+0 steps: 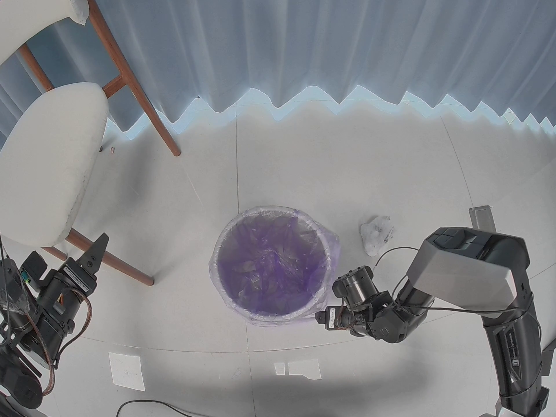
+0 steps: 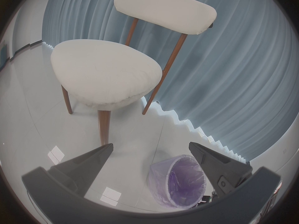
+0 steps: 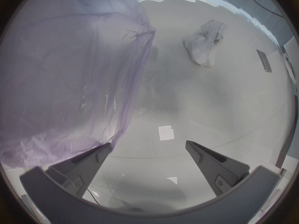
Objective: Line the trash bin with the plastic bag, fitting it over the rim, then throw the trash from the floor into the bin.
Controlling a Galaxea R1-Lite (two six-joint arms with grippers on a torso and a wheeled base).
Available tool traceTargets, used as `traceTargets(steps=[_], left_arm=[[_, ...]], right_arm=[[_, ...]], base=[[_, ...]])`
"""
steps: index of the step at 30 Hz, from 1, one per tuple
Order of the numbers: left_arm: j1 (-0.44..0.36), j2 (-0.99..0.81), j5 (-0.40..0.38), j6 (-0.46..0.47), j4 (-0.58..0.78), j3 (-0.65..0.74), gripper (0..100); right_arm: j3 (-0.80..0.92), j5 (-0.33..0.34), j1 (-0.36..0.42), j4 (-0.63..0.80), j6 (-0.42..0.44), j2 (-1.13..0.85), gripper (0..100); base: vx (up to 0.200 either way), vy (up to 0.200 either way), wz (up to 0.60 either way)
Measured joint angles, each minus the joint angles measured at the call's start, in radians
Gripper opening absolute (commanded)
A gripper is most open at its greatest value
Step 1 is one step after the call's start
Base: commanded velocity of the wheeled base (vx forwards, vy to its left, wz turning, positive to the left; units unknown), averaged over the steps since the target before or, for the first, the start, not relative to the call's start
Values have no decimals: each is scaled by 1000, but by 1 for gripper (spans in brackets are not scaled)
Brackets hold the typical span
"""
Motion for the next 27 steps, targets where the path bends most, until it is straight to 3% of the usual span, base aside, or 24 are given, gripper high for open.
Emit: traceTargets(steps=[8,17,23,27], left_arm=[[1,-39,13,-2,29,0,100],[-1,-98,40,-5,86,0,100],[1,-177,50,-10,170,0,100],[8,-210,57,-10,187,0,100]], right_arm=[[303,8,11,-89,69,-227,100],[622,41,24,-133,119,-644,100],[735,62,31,-133,165,-873,100],[707,66,31,-81,192,-924,100]], base=[[0,0,0],[0,0,0],[0,0,0],[0,0,0]])
